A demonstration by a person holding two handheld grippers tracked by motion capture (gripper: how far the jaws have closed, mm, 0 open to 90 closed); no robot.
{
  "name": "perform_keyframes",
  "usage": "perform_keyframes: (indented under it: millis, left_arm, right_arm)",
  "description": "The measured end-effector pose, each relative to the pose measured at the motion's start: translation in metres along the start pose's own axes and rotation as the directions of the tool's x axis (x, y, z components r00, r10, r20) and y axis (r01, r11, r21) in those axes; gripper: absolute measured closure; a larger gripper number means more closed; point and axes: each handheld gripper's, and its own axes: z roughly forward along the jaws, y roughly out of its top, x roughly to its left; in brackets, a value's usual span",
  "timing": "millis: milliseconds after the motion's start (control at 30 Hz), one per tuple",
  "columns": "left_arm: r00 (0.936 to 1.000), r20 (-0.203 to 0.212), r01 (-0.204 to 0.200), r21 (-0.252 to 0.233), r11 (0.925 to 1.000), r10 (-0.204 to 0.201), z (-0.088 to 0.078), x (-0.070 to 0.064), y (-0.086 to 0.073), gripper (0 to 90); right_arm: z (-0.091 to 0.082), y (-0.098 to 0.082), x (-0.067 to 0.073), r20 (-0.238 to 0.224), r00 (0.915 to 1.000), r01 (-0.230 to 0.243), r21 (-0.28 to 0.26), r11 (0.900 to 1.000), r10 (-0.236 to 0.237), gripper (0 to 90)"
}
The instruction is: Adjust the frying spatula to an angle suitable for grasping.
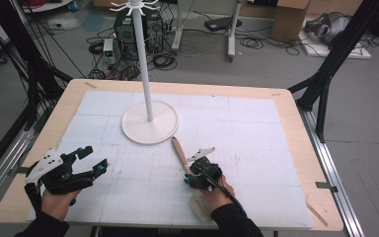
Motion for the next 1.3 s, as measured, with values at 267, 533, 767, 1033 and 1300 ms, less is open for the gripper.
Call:
perform_keyframes:
  millis: [267, 533, 767, 1033, 1300]
  left_arm:
    - [1.0, 0.0, 0.002, 0.003, 1.0, -0.002, 0.0, 0.0, 0.0, 24.0]
    - [1.0, 0.001, 0.004, 0.005, 1.0, -0.004, 0.0, 0.0, 0.0, 24.2]
    - [1.0, 0.002, 0.0, 0.009, 1.0, 0.0, 0.0, 0.0, 0.0, 24.2]
    - [1.0, 0.002, 0.001, 0.013, 0.9999, -0.001, 0.001, -0.001, -0.001, 24.3]
    - [1.0, 0.001, 0.002, 0.014, 0.9999, -0.002, 0.001, -0.001, -0.001, 24.4]
  right_arm:
    - [-0.001, 0.001, 0.002, -0.003, 1.0, -0.004, 0.006, 1.0, 0.004, 71.4]
    - [-0.002, 0.004, -0.001, -0.046, 0.9989, 0.006, 0.02, 1.0, -0.005, 76.5]
    - [-0.009, -0.002, -0.013, -0.07, 0.9946, 0.078, 0.02, 0.997, -0.076, 77.6]
    - [-0.024, -0.011, -0.035, -0.105, 0.9864, 0.125, -0.015, 0.992, -0.126, 77.6]
    - [-0.039, -0.023, -0.059, -0.099, 0.9828, 0.154, -0.021, 0.988, -0.155, 77.5]
